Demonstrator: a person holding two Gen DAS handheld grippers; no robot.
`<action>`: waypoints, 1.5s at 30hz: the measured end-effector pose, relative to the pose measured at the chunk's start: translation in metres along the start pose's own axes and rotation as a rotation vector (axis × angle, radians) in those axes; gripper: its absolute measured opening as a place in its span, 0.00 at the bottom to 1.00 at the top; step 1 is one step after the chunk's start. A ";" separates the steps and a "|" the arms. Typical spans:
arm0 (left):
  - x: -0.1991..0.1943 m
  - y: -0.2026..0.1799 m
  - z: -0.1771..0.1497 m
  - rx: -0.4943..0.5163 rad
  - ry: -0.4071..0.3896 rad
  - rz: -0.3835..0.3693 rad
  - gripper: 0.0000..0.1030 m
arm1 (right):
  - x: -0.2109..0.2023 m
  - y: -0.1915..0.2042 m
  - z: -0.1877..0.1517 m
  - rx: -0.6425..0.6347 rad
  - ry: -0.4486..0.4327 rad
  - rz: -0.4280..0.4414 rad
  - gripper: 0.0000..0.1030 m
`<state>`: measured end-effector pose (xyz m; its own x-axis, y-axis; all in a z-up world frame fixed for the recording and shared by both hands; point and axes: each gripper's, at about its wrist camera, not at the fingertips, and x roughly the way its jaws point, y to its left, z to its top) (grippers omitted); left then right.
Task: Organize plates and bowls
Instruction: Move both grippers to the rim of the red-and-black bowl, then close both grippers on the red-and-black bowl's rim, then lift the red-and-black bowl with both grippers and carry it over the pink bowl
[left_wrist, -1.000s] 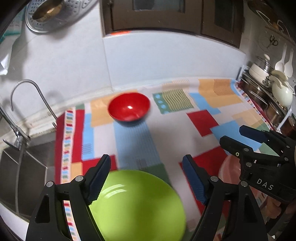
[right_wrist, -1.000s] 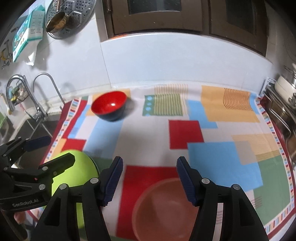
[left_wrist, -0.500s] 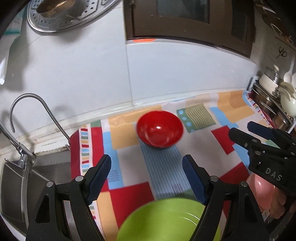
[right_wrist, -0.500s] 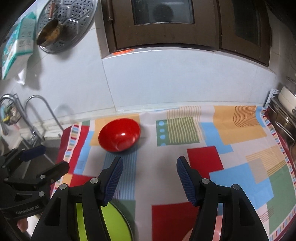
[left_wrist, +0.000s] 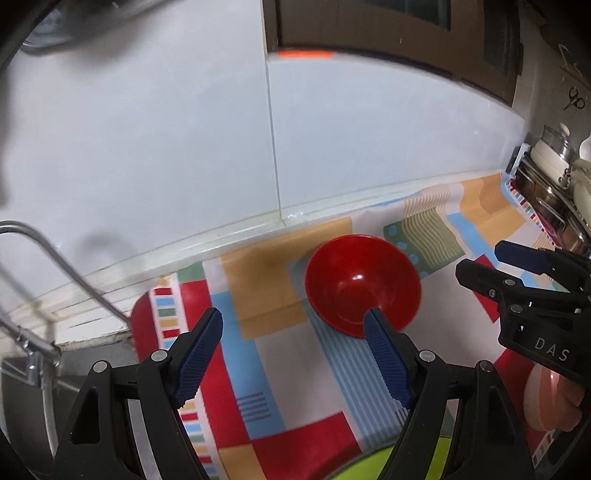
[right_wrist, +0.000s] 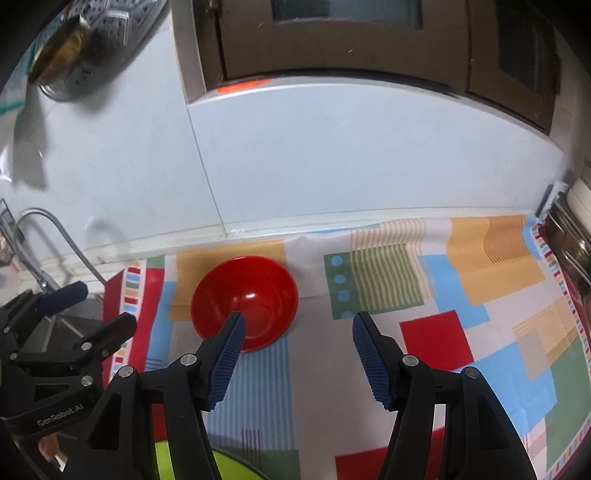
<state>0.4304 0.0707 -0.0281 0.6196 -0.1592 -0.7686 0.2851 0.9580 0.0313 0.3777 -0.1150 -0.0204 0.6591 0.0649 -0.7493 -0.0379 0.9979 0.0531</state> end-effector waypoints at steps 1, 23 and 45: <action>0.006 0.000 0.001 -0.001 0.008 -0.003 0.76 | 0.007 0.002 0.002 -0.007 0.015 0.000 0.60; 0.108 -0.001 0.011 -0.018 0.162 -0.105 0.50 | 0.120 0.005 0.013 0.017 0.308 0.008 0.39; 0.128 -0.008 0.015 -0.063 0.201 -0.120 0.12 | 0.131 0.029 0.010 -0.075 0.334 -0.031 0.15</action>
<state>0.5186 0.0388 -0.1167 0.4246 -0.2278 -0.8762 0.2979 0.9491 -0.1024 0.4705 -0.0772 -0.1106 0.3792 0.0209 -0.9251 -0.0851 0.9963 -0.0124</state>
